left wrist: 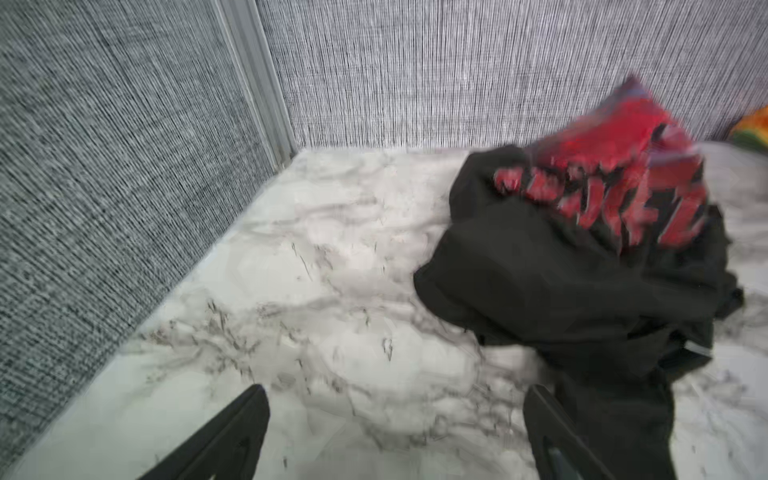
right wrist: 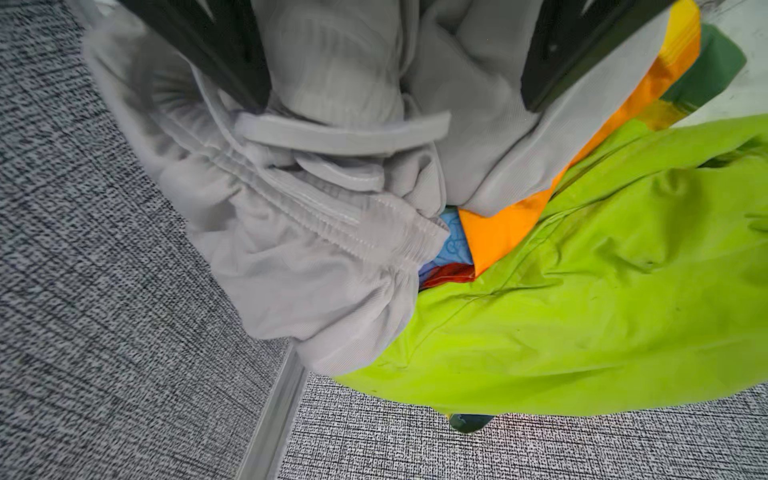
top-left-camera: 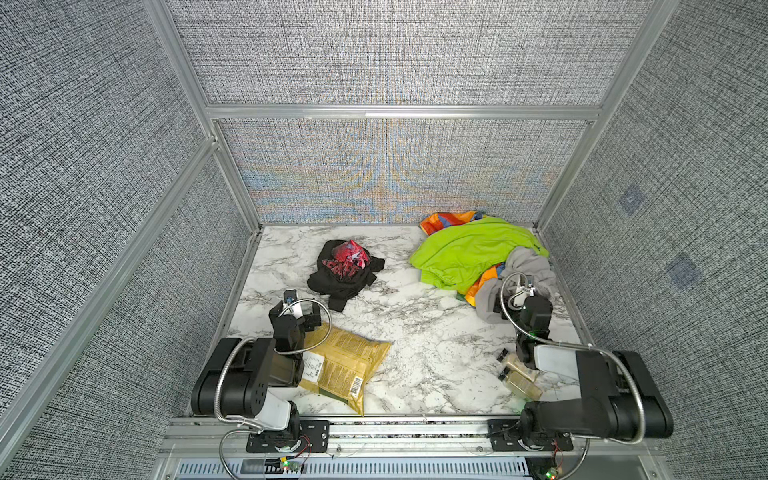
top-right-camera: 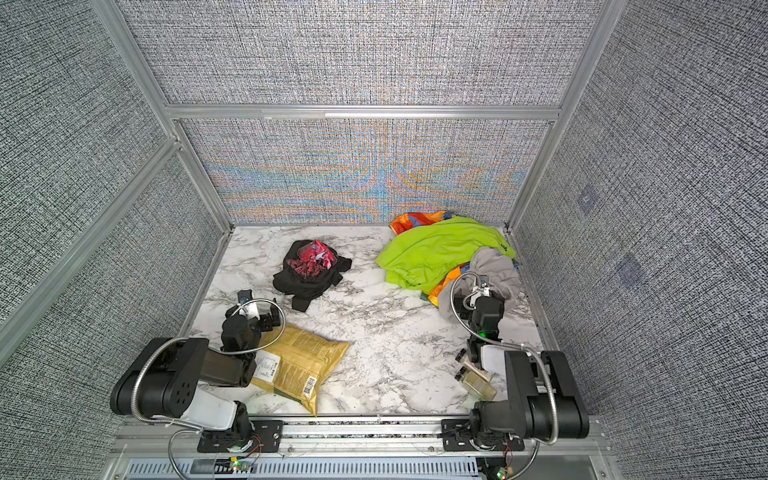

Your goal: Pick out a specific cloth from the pile

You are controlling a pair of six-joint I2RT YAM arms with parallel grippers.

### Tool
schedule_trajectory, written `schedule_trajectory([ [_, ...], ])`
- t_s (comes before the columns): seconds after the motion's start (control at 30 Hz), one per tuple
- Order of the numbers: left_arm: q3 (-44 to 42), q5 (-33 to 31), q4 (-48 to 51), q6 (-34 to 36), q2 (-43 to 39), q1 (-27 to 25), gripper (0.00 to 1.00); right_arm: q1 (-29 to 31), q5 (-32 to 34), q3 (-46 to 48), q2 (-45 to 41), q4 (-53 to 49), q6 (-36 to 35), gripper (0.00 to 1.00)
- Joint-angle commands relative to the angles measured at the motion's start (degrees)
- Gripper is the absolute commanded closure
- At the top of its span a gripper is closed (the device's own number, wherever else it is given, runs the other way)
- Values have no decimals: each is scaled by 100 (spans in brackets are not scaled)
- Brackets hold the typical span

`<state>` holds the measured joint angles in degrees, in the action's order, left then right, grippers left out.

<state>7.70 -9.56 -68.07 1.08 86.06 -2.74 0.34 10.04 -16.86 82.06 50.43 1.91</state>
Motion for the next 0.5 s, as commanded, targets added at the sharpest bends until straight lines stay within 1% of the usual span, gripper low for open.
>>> schedule_trajectory([
  [0.0,192,262,-773,67,115,14,1,-8,-622,42,503,1078,-31,1],
  [0.03,154,317,-1050,46,208,57,1,-10,-756,11,678,1277,-55,1],
  [0.1,274,340,-393,20,-33,63,1,-71,-871,-232,458,422,-53,1],
  [0.17,162,334,-927,36,148,69,1,-90,-909,-106,583,919,-33,1],
  [0.2,151,333,-917,28,114,60,1,-87,-908,-77,583,945,-49,1],
  [0.23,200,338,-634,31,17,64,1,-87,-910,-125,539,776,-72,1],
  [0.27,222,341,-556,35,-12,64,1,-79,-881,-184,469,559,-85,1],
  [0.33,151,332,-921,32,130,62,1,-60,-838,-152,520,714,-61,1],
  [0.43,206,334,-619,32,17,65,1,-60,-831,-187,493,597,-68,1],
  [0.47,190,332,-741,17,75,69,1,-67,-835,-222,520,569,-43,1],
])
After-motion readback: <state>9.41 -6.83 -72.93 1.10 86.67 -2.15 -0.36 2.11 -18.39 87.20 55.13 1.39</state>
